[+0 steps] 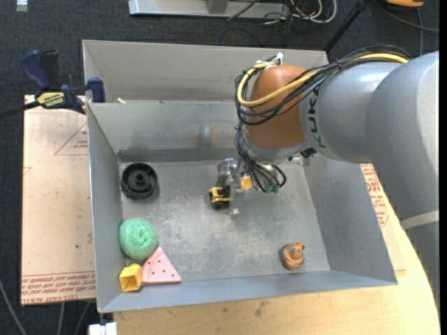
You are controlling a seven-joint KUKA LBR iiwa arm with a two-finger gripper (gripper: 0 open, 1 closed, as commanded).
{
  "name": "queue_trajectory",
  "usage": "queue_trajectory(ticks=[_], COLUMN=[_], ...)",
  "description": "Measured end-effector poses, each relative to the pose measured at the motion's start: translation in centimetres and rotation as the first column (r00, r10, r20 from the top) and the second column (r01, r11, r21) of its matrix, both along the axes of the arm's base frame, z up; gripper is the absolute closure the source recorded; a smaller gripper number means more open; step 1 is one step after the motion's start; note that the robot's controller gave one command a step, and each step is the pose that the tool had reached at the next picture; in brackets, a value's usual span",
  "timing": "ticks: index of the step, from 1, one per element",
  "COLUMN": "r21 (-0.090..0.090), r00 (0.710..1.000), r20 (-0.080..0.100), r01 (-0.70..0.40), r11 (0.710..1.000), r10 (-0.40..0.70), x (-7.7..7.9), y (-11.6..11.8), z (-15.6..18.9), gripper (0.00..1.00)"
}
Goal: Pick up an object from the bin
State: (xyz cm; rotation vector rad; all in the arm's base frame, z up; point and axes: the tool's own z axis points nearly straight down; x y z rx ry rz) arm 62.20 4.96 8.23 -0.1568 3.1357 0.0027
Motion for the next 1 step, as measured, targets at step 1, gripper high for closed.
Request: queue_trajectory(ticks=[1], r21=[0.0], r00=[1.0], r20=[0.0], r01=[0.0], r11=[1.0], r10=[0.0], x=[0.0], y=[0.0], z=[0.0], gripper=[1.0])
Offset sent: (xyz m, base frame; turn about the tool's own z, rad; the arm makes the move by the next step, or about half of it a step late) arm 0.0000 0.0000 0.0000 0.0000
